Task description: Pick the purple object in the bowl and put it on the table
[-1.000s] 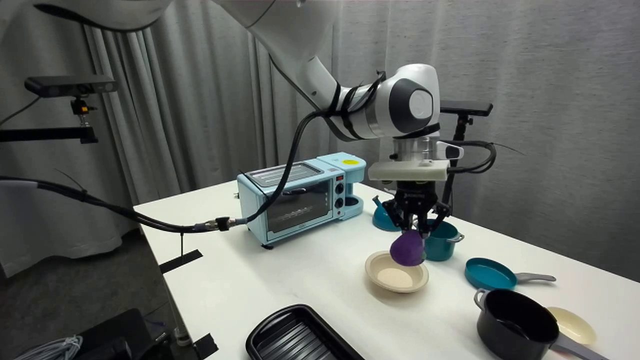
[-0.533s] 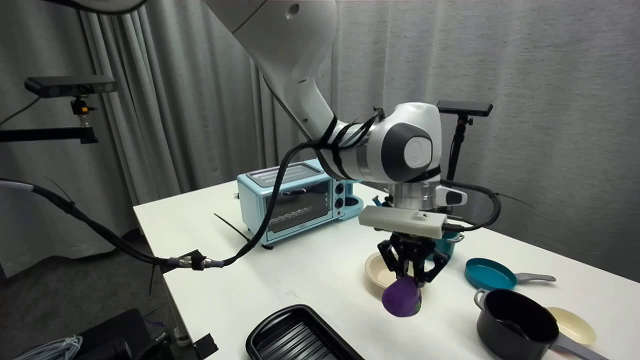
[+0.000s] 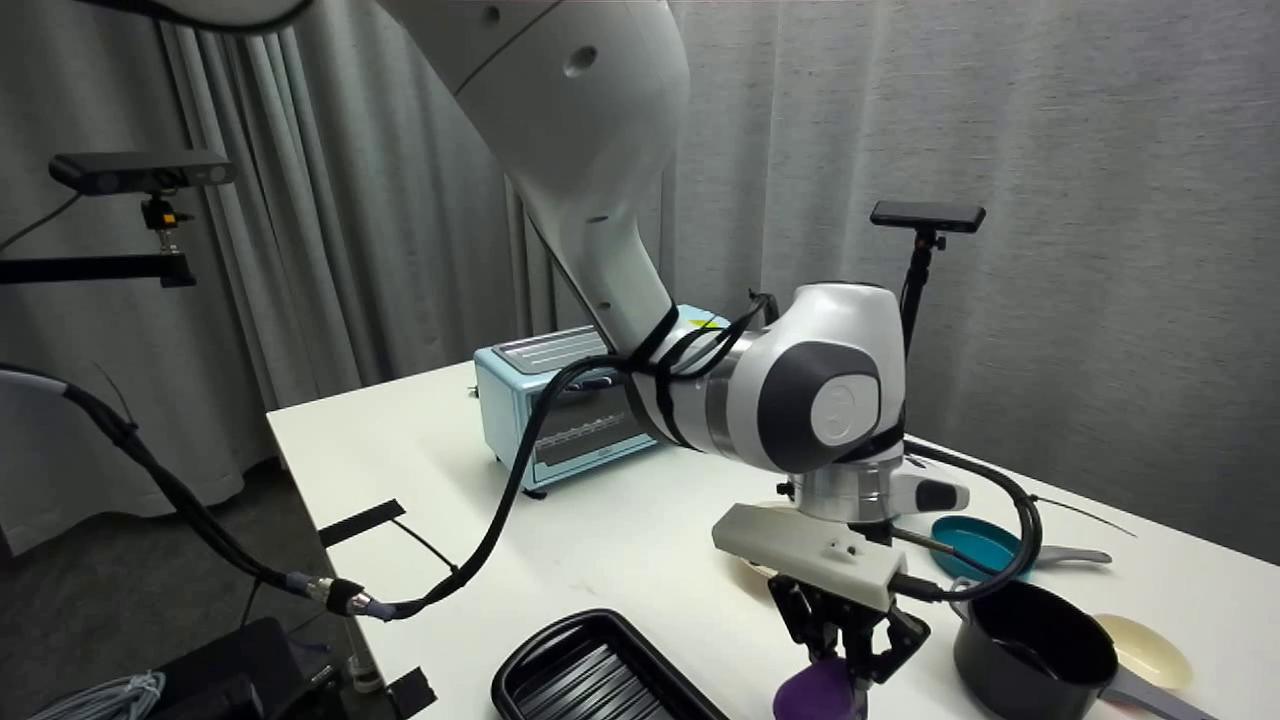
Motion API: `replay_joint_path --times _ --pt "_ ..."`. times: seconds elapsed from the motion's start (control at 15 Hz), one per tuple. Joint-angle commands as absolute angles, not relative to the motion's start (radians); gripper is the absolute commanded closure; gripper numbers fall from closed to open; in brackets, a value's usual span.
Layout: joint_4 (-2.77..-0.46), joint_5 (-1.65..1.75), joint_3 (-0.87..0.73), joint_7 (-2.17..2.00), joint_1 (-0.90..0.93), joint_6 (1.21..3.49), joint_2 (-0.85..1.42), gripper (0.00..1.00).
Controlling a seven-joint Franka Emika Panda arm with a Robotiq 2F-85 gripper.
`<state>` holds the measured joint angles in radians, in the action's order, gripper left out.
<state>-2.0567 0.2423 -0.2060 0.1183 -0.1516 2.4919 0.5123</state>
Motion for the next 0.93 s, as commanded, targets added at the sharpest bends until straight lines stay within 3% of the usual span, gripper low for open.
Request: replay_joint_path --times 0.0,0.2,0.53,0.87 --pt "-2.105 0.265 -0.234 0.081 -0.157 2.532 0.488 0.54" --pt "-2.116 0.264 -0.248 0.079 -0.159 2.55 0.463 0.4" --pt "-2.154 0.239 -0.237 0.107 -0.172 2.593 0.355 0.0" --pt "-2.195 0.215 -0.228 0.133 -0.186 2.615 0.23 0.0"
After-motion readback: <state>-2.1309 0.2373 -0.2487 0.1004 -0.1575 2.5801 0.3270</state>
